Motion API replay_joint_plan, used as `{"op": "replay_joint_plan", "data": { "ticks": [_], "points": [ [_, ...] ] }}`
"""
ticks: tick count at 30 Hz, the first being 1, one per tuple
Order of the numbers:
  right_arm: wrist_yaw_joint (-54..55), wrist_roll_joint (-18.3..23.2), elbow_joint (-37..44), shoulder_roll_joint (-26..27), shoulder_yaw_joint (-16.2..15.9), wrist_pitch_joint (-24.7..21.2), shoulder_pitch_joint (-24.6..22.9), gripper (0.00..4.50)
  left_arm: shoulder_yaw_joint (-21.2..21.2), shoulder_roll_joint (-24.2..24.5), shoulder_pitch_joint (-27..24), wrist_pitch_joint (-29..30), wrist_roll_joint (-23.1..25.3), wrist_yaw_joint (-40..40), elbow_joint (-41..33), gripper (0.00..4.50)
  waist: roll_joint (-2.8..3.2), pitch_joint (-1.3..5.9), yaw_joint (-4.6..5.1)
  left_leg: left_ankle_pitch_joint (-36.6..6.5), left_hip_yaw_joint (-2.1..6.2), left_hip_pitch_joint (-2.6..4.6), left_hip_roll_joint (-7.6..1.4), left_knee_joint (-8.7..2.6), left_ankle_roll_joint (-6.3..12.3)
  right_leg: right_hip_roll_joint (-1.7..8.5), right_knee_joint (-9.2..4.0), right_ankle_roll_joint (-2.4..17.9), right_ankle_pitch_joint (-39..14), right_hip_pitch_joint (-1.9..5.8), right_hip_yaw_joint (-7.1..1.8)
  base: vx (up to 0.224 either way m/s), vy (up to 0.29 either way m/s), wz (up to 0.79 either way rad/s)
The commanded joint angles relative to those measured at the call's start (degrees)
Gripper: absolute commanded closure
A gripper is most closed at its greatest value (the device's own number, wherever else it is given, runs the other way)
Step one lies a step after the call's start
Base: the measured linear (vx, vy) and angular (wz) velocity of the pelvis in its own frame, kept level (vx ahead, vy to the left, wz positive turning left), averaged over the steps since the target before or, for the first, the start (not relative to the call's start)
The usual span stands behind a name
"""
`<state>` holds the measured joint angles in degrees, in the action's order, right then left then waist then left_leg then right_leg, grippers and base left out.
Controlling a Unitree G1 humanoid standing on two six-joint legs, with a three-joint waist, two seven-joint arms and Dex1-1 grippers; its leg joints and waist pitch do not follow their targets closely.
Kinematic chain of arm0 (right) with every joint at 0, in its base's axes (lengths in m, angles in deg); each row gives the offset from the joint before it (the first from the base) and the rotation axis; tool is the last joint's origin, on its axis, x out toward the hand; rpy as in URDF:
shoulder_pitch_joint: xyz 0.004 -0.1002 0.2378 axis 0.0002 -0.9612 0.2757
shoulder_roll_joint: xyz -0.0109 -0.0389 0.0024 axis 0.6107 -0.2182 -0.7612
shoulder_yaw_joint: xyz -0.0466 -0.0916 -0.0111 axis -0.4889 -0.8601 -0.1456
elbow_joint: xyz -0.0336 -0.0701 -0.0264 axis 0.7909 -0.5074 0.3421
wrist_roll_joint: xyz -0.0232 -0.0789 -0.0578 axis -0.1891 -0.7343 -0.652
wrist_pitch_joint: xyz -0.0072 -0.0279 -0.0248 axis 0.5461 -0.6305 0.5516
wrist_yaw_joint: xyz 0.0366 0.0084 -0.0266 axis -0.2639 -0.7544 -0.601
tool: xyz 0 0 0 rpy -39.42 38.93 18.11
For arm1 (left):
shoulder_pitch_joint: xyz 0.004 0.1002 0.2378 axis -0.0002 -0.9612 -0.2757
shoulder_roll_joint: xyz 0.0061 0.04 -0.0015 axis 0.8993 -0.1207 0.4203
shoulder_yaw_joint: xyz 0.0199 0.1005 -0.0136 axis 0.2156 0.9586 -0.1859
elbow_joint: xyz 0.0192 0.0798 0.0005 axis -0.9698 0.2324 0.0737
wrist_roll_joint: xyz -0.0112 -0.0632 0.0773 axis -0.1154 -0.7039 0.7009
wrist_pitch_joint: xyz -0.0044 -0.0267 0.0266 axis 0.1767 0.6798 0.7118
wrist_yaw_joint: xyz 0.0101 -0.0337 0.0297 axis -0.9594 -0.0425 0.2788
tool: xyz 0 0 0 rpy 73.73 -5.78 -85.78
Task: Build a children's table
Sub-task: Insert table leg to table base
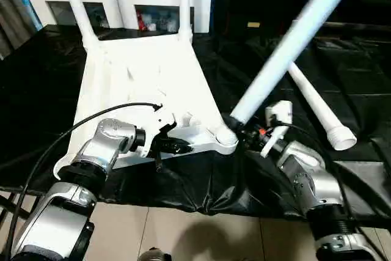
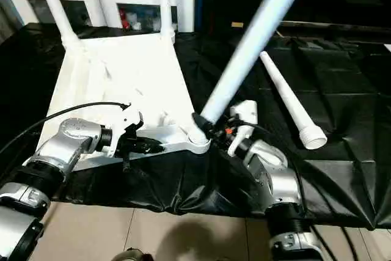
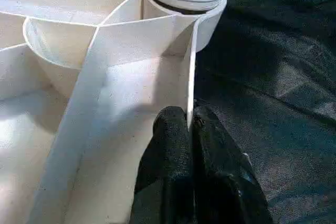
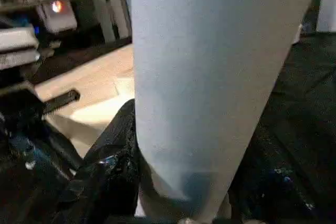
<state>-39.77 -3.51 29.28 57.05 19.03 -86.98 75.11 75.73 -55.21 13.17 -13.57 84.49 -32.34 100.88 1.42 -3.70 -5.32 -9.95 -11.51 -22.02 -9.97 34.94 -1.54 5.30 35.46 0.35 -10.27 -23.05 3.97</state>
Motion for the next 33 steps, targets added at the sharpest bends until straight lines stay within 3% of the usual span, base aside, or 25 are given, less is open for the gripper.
{"op": "replay_joint_plan", "data": {
  "ticks": [1, 3, 11, 16, 17, 23, 26, 33],
  "points": [
    [0.4, -3.0, -1.7, -0.9, -1.8, -2.1, -1.2, 2.62, -2.7, -0.4, 0.6, -0.5, -1.5, 0.6, -0.1, 4.50, -0.49, 3.98, -0.04, -18.3, 2.08, 1.49, -3.49, -5.25, -1.04, 4.38, -5.13, 11.3, -20.3, 1.91, -2.98, 0.000, 0.000, 0.00],
    [0.6, -3.6, -2.1, -1.2, -2.5, -2.4, -0.5, 2.62, -2.6, -0.4, 0.5, -0.6, -1.4, 0.5, -0.1, 4.50, -0.76, 3.98, 0.03, -18.1, 2.01, 1.42, -3.47, -5.28, -0.69, 4.35, -5.15, 11.6, -19.7, 1.98, -2.95, 0.000, 0.000, 0.00],
    [-3.5, -6.4, -5.9, -2.1, -7.0, -5.4, 3.4, 2.62, -1.8, 0.3, 0.5, -0.7, -0.9, -0.9, -0.6, 4.50, -0.87, 3.71, 0.23, -19.9, 2.17, 1.53, -3.52, -5.39, -1.23, 4.54, -5.58, 10.4, -24.0, 1.76, -2.98, 0.000, 0.000, 0.00],
    [-6.2, -6.5, -8.0, -2.1, -8.3, -5.2, 4.3, 2.62, -1.0, 1.0, 0.4, -0.3, -0.7, -2.6, -1.9, 4.50, -1.21, 3.92, 0.26, -19.8, 2.11, 1.68, -3.61, -5.50, -1.25, 4.45, -5.42, 10.9, -22.1, 1.67, -3.01, 0.000, 0.000, 0.00],
    [-6.9, -6.4, -7.9, -2.3, -8.7, -5.4, 4.2, 2.62, -0.9, 1.2, 0.4, 0.0, -0.7, -3.1, -2.3, 4.50, -1.57, 4.00, 0.23, -19.4, 2.05, 1.66, -3.62, -5.53, -1.13, 4.42, -5.37, 11.0, -21.3, 1.77, -3.00, 0.000, 0.000, 0.00],
    [-11.6, -5.5, -6.7, -2.8, -9.8, -4.8, 3.0, 2.62, -0.2, 2.3, 1.5, -0.7, -0.6, -6.6, -2.2, 4.50, -1.75, 4.39, 0.01, -16.0, 1.75, 1.55, -3.66, -5.49, -0.23, 4.13, -4.52, 12.8, -13.8, 2.08, -2.87, 0.000, 0.000, 0.00],
    [-13.5, -5.5, -6.9, -3.0, -10.3, -4.0, 3.0, 2.62, 0.3, 2.7, 2.2, -1.8, 0.1, -7.9, -1.2, 4.50, -1.77, 4.38, -0.20, -15.4, 1.61, 1.51, -3.69, -5.42, 0.28, 4.20, -4.51, 13.3, -13.1, 2.15, -2.85, 0.000, 0.000, 0.00],
    [-14.6, -5.8, -7.5, -2.6, -10.6, -1.6, 3.1, 2.62, 0.0, 2.6, 3.9, -2.1, 0.4, -8.9, 0.1, 4.50, -1.77, 4.20, -0.27, -17.8, 1.80, 1.76, -3.81, -5.69, -0.96, 4.40, -4.90, 12.8, -16.7, 1.92, -2.94, 0.000, 0.000, 0.00]
  ]
}}
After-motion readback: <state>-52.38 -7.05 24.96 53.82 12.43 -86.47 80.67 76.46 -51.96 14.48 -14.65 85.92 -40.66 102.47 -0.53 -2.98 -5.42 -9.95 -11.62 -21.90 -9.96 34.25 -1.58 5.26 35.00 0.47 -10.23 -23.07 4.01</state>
